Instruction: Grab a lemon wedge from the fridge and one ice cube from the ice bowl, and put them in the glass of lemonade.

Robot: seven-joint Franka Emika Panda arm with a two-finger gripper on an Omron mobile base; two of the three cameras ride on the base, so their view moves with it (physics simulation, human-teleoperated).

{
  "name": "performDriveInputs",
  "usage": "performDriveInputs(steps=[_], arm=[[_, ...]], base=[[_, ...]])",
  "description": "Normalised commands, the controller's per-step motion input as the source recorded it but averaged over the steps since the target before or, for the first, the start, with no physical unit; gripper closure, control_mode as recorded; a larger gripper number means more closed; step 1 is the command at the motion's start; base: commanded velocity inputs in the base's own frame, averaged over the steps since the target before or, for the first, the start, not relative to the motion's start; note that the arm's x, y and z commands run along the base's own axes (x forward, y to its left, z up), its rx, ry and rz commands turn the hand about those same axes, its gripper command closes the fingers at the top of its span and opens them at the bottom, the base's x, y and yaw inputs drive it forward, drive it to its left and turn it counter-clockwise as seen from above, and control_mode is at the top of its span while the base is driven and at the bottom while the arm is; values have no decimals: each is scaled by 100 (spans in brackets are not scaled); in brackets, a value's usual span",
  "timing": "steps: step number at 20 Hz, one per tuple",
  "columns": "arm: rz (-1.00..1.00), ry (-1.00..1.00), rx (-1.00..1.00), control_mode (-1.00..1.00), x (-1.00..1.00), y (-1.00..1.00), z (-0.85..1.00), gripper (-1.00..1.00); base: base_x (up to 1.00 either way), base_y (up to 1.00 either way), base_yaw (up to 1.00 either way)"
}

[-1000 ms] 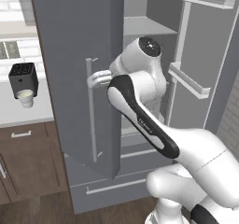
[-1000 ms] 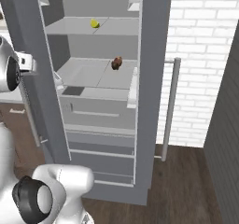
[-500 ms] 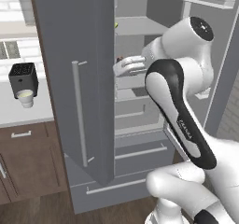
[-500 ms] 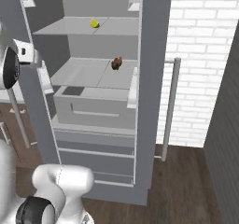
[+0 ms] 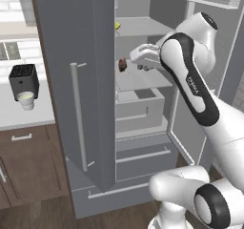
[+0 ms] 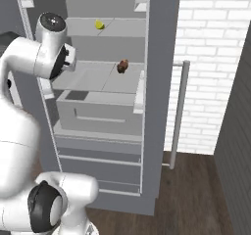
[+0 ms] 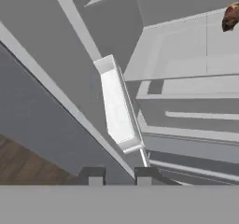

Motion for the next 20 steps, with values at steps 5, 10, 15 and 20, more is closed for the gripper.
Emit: performDriveInputs(steps=[5,10,15,20], arm=[[20,22,26,-100,100,30,-24,-100],[28,28,25,-100,90,10,-35,-100],[13,19,15,-100,22,19,-13,-100],[0,14,4,-100,-4,28,0,-100]], base=[[0,0,0],[0,0,0],[0,0,0],[0,0,0]])
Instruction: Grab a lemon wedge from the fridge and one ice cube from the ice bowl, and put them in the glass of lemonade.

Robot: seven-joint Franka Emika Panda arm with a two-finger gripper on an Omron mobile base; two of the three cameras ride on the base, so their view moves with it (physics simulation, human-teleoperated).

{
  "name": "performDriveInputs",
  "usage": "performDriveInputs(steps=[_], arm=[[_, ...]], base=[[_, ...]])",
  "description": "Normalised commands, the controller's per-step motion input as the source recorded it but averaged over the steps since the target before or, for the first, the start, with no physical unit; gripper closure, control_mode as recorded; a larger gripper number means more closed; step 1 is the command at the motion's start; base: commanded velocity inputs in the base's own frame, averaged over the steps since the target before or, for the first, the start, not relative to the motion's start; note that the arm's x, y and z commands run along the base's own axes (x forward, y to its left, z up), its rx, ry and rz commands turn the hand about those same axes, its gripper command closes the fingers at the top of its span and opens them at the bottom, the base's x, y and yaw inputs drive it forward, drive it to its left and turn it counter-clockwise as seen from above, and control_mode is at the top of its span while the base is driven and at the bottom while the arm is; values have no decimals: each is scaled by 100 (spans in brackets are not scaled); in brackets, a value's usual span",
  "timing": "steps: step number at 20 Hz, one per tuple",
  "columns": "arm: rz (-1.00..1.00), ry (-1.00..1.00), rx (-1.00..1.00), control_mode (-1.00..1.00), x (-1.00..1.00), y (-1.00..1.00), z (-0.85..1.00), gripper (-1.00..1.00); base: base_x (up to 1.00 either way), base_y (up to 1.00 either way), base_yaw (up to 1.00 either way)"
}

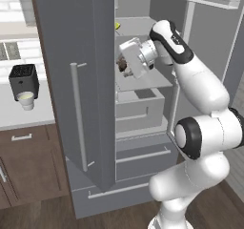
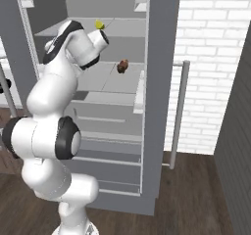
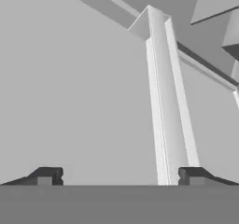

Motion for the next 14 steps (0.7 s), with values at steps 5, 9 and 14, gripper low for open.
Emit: performDriveInputs(steps=[5,9,14], arm=[[0,14,0,-100,-18,62,0,-100],[0,8,0,-100,-18,92,0,-100],[0,0,0,-100,-27,98,-1,-100]], base=[[0,0,0],[0,0,0],[0,0,0]])
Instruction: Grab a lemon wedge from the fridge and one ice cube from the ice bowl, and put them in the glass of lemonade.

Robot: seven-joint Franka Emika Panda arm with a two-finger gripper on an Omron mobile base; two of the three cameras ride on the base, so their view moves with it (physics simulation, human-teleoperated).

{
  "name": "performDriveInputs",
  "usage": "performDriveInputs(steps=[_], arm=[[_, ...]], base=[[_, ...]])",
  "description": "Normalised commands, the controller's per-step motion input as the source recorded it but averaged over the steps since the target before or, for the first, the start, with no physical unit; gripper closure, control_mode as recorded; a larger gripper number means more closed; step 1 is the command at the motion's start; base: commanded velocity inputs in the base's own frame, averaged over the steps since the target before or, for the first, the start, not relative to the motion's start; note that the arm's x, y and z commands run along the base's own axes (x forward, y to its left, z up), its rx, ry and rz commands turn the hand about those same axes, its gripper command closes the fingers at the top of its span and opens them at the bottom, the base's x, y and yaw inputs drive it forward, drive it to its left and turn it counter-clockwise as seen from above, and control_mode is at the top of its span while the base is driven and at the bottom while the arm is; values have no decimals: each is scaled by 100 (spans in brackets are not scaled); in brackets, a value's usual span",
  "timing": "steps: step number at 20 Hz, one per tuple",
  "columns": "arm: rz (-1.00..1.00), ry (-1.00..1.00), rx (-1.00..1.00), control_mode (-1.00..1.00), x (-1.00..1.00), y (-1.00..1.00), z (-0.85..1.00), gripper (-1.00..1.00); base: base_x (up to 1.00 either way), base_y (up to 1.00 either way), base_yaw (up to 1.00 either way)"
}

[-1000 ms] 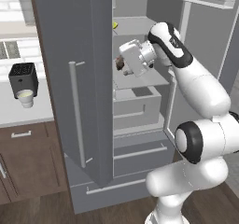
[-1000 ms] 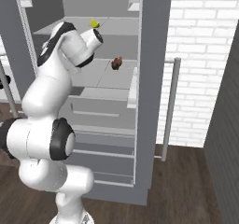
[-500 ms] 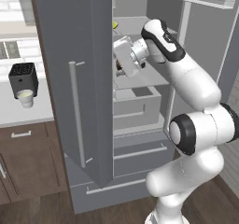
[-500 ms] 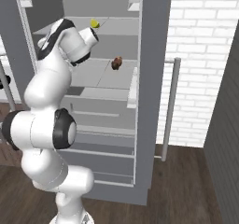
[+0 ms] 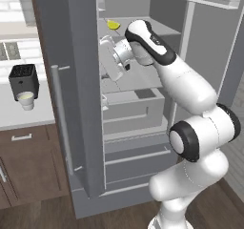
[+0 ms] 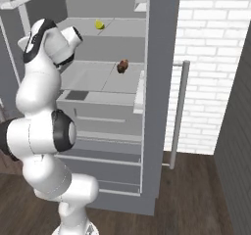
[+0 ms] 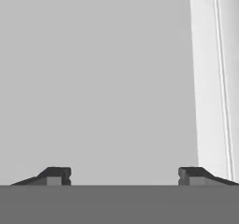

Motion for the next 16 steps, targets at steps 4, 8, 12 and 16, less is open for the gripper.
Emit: performDriveInputs(steps=[4,8,12,16], arm=[[0,0,0,-100,-33,99,-1,-100],[0,0,0,-100,-4,67,0,-100],[0,0,0,-100,-4,12,5,-100],[-3,-4,0,-100,-28,-40,19,-100]], base=[[0,0,0],[0,0,0],[0,0,0],[0,0,0]])
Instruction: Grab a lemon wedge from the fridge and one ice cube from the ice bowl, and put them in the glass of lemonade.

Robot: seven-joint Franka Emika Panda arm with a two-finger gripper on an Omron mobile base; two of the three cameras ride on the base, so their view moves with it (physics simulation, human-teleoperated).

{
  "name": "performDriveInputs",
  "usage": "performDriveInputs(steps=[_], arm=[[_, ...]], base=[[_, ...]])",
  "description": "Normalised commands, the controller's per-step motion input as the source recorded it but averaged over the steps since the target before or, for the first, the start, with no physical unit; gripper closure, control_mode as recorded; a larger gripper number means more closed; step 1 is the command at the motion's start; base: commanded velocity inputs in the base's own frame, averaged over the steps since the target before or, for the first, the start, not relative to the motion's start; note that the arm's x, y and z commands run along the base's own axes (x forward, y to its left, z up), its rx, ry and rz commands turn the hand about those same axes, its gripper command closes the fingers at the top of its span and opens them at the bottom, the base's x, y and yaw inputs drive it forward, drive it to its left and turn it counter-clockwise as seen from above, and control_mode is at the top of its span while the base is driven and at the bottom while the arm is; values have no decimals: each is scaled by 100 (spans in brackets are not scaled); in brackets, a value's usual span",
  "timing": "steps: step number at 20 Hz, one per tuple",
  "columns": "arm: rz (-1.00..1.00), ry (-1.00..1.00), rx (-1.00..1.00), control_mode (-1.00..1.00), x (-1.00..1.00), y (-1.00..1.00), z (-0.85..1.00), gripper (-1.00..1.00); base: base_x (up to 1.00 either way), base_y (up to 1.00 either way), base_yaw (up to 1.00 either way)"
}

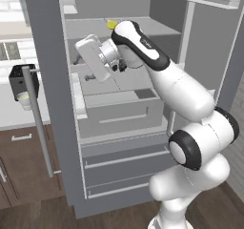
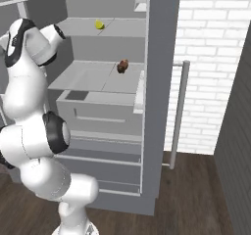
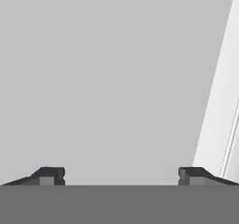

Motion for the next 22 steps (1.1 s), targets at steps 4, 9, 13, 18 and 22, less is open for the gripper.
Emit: performDriveInputs(steps=[4,9,13,18,22], arm=[[-8,-20,1,-100,-69,-85,25,-100],[-8,-25,0,-100,-87,-88,8,-100],[-10,-26,-16,-100,-89,-71,0,-100],[-12,-21,-28,-100,-76,-60,3,-100],[-15,-12,-40,-100,-30,-28,22,-100]], base=[[0,0,0],[0,0,0],[0,0,0],[0,0,0],[0,0,0]])
